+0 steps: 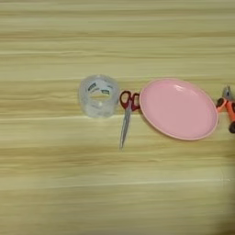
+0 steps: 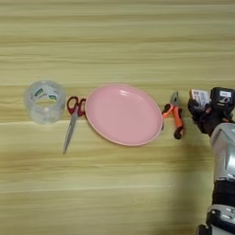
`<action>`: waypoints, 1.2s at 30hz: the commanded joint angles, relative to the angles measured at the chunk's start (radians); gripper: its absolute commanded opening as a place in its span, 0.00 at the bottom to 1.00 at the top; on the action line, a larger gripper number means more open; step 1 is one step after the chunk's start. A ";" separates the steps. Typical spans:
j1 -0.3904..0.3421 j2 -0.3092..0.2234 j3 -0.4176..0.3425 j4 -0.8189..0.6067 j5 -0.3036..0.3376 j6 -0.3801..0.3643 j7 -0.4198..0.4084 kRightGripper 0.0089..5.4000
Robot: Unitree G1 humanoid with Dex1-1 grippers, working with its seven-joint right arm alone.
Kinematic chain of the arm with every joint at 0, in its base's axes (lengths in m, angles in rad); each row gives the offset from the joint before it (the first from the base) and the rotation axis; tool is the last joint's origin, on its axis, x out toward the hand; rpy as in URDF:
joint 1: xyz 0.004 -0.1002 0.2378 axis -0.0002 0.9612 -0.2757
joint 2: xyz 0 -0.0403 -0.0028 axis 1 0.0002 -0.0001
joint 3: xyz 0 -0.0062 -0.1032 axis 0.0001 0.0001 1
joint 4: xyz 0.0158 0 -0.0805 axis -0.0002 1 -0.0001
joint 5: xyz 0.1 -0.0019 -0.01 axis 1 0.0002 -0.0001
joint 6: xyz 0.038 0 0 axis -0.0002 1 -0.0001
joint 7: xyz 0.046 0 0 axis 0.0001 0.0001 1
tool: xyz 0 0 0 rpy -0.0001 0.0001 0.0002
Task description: Move the objects on the table
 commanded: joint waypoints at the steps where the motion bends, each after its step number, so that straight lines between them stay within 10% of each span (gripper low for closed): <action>1: -0.088 -0.084 0.003 0.094 -0.020 -0.110 -0.015 0.39; 20: -0.137 -0.093 0.051 0.337 -0.016 -0.231 0.006 0.39; 36: -0.065 -0.046 0.019 0.081 0.031 -0.195 -0.058 0.71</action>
